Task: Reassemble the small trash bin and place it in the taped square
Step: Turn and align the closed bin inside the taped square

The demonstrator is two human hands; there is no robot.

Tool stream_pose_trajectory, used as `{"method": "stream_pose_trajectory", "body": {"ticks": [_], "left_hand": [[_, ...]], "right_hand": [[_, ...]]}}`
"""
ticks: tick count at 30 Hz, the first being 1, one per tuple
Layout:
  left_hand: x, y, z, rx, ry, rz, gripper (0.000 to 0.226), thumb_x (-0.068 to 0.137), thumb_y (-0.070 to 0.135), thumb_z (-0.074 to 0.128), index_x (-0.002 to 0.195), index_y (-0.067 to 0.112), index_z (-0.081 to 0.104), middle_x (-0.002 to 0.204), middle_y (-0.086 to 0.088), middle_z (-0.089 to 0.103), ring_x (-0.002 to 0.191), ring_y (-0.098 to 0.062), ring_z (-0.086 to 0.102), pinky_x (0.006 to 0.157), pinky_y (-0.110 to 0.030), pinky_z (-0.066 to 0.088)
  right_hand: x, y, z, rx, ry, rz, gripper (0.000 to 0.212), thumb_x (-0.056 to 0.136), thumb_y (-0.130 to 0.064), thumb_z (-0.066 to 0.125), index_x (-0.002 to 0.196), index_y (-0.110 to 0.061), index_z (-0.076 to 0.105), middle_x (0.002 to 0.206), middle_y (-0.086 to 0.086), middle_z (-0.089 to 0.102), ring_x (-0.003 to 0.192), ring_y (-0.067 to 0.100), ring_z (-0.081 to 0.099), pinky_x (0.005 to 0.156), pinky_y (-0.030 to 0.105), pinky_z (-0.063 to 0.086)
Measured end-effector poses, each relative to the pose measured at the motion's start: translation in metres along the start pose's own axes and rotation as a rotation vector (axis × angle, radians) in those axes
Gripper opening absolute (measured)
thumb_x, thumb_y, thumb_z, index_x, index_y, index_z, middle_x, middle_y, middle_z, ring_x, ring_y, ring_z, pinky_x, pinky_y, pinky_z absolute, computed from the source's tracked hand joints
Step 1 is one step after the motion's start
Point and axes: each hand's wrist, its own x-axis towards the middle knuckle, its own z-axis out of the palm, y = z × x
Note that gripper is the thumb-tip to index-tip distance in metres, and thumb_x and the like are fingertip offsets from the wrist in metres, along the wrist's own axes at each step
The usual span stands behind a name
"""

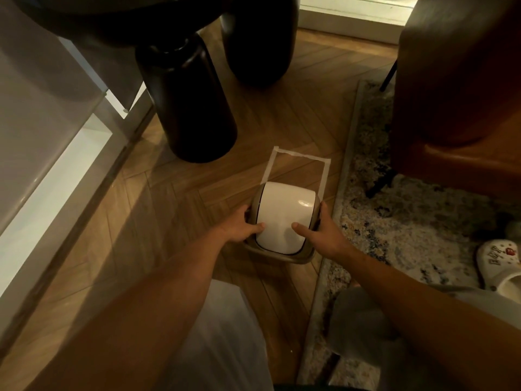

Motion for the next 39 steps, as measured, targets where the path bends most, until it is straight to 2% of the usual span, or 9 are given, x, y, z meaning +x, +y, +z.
{"method": "stream_pose_trajectory", "body": {"ticks": [5, 8, 14, 18, 25, 29, 33, 36, 39], "left_hand": [[-0.001, -0.001, 0.002, 0.028, -0.003, 0.008, 0.089, 0.086, 0.031, 0.075, 0.156, 0.017, 0.023, 0.157, -0.007, 0.038, 0.142, -0.028, 0.04, 0.108, -0.039, 0.038], [-0.002, 0.0, 0.002, 0.036, -0.015, 0.009, 0.094, 0.084, 0.03, 0.077, 0.157, 0.017, 0.019, 0.158, -0.008, 0.036, 0.143, -0.029, 0.038, 0.105, -0.038, 0.04], [-0.005, -0.003, 0.001, 0.069, -0.052, 0.004, 0.103, 0.081, 0.024, 0.081, 0.158, 0.013, 0.014, 0.162, -0.01, 0.028, 0.148, -0.028, 0.029, 0.116, -0.04, 0.029], [-0.008, -0.006, 0.001, 0.075, -0.075, -0.029, 0.11, 0.075, 0.025, 0.086, 0.158, 0.013, 0.016, 0.161, -0.011, 0.031, 0.146, -0.026, 0.033, 0.115, -0.038, 0.031], [-0.001, -0.009, 0.005, 0.04, -0.063, -0.011, 0.103, 0.077, 0.02, 0.085, 0.157, 0.013, 0.019, 0.157, -0.01, 0.037, 0.143, -0.025, 0.038, 0.109, -0.03, 0.032], [0.005, -0.009, 0.007, 0.02, -0.056, 0.005, 0.099, 0.078, 0.019, 0.084, 0.156, 0.014, 0.023, 0.154, -0.009, 0.041, 0.141, -0.024, 0.04, 0.101, -0.025, 0.032], [0.011, -0.009, 0.0, -0.002, -0.073, -0.002, 0.096, 0.078, 0.025, 0.083, 0.156, 0.018, 0.028, 0.155, -0.007, 0.04, 0.141, -0.025, 0.04, 0.108, -0.035, 0.036], [0.016, -0.009, -0.005, -0.014, -0.083, 0.009, 0.096, 0.077, 0.026, 0.084, 0.155, 0.017, 0.03, 0.155, -0.007, 0.04, 0.14, -0.025, 0.041, 0.109, -0.038, 0.038], [0.02, -0.007, -0.007, -0.012, -0.064, 0.023, 0.091, 0.079, 0.022, 0.083, 0.154, 0.015, 0.031, 0.155, -0.007, 0.04, 0.14, -0.026, 0.041, 0.109, -0.039, 0.041]], "right_hand": [[-0.004, 0.001, -0.001, -0.049, -0.002, -0.001, 0.088, 0.086, -0.018, 0.081, 0.155, -0.02, 0.026, 0.134, -0.004, 0.054, 0.117, 0.01, 0.053, 0.069, -0.002, 0.046], [-0.003, 0.01, -0.003, -0.044, -0.008, 0.004, 0.09, 0.085, -0.018, 0.083, 0.156, -0.018, 0.027, 0.137, -0.003, 0.055, 0.118, 0.011, 0.054, 0.069, -0.003, 0.046], [-0.008, 0.029, 0.004, -0.071, -0.037, 0.004, 0.106, 0.076, -0.02, 0.09, 0.157, -0.024, 0.022, 0.147, 0.0, 0.051, 0.132, 0.016, 0.053, 0.089, 0.013, 0.054], [-0.009, 0.031, 0.004, -0.115, -0.043, -0.007, 0.12, 0.069, -0.034, 0.093, 0.16, -0.029, 0.015, 0.15, -0.005, 0.049, 0.137, 0.014, 0.05, 0.11, 0.04, 0.048], [-0.006, 0.039, 0.006, -0.103, -0.031, -0.04, 0.126, 0.064, -0.037, 0.095, 0.16, -0.029, 0.015, 0.152, -0.006, 0.047, 0.14, 0.013, 0.047, 0.113, 0.047, 0.046], [-0.002, 0.042, 0.006, -0.093, -0.026, -0.037, 0.128, 0.063, -0.038, 0.097, 0.16, -0.031, 0.014, 0.151, -0.008, 0.047, 0.139, 0.011, 0.047, 0.111, 0.043, 0.048], [0.004, 0.049, 0.004, -0.086, -0.058, -0.032, 0.121, 0.067, -0.025, 0.096, 0.153, -0.041, 0.012, 0.15, -0.004, 0.048, 0.138, 0.009, 0.048, 0.105, 0.025, 0.051], [0.01, 0.05, 0.001, -0.088, -0.067, -0.054, 0.123, 0.065, -0.023, 0.097, 0.153, -0.038, 0.012, 0.153, -0.002, 0.044, 0.141, 0.011, 0.045, 0.104, 0.016, 0.046], [0.016, 0.05, -0.002, -0.102, -0.093, -0.071, 0.13, 0.061, -0.03, 0.097, 0.159, -0.029, 0.011, 0.154, -0.004, 0.041, 0.142, 0.01, 0.043, 0.112, 0.027, 0.043]]}}
